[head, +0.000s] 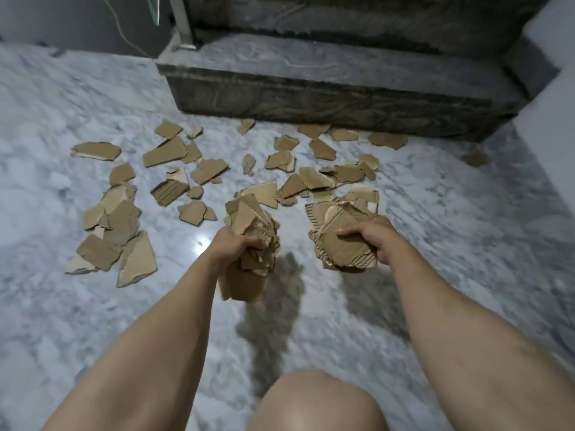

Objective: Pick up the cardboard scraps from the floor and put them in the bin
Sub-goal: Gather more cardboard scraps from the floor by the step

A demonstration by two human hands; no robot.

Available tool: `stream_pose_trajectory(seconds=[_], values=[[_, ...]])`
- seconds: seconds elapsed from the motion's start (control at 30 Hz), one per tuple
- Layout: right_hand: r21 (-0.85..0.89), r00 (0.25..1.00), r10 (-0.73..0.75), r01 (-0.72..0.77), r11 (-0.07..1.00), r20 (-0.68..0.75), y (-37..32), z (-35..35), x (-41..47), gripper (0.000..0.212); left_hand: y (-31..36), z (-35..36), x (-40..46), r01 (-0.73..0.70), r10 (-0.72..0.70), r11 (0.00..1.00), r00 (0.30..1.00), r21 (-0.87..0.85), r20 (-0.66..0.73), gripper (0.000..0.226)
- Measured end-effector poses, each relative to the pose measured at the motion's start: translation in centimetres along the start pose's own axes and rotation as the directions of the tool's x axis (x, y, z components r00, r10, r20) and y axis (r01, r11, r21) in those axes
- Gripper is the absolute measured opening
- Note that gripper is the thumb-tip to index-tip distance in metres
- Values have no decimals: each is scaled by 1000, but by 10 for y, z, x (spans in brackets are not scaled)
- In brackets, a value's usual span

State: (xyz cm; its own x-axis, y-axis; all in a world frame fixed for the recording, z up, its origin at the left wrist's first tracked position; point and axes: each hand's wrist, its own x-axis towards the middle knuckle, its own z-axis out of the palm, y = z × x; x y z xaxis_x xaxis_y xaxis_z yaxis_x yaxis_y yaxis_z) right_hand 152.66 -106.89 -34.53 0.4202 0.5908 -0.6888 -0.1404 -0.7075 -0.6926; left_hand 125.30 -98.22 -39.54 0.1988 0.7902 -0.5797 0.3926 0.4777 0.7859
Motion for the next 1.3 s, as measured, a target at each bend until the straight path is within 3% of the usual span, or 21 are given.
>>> stream_pose_trajectory(seconds=[0.13,0.2,0.37,0.43,0.6,0.7,0.8,0.87,0.93,1.0,1.1,1.2,1.3], values=[[-52,997,-77,75,996,-31,-31,-1,-4,41,20,-16,7,29,-27,999,998,36,-58,62],[-71,996,-83,81,994,-27,-41,-3,-2,43,28,-18,13,33,-32,999,996,16,-78,72],[-118,997,-72,72,990,10,-71,4,13,49,40,-20,20,54,-58,998,984,-29,-167,64],[-158,996,-72,80,984,55,-86,18,21,47,39,-29,24,56,-58,998,976,-16,-211,68],[-257,971,-70,129,958,227,-119,63,36,30,39,-68,0,203,-180,979,911,24,-372,42],[-340,932,-89,216,915,353,-130,98,56,48,33,-117,-11,277,-215,958,864,73,-455,37],[-477,872,-67,327,816,484,-125,149,88,62,13,-170,4,277,-220,960,815,28,-537,31],[-581,821,-46,441,684,569,-110,184,110,67,-9,-192,24,262,-218,965,798,-3,-562,29],[-671,788,-18,537,511,616,-93,214,128,80,-39,-197,42,269,-205,962,828,48,-521,59],[-741,803,18,541,399,596,-76,230,141,87,-71,-189,49,296,-246,955,841,27,-482,64],[-791,831,51,506,343,553,-65,239,154,93,-96,-177,54,273,-270,960,837,-65,-475,72],[-852,874,95,433,295,477,-65,244,160,117,-102,-180,61,277,-268,960,851,-49,-452,48],[-894,901,24,427,133,434,-64,250,155,116,-91,-180,63,310,-254,950,842,43,-476,37]])
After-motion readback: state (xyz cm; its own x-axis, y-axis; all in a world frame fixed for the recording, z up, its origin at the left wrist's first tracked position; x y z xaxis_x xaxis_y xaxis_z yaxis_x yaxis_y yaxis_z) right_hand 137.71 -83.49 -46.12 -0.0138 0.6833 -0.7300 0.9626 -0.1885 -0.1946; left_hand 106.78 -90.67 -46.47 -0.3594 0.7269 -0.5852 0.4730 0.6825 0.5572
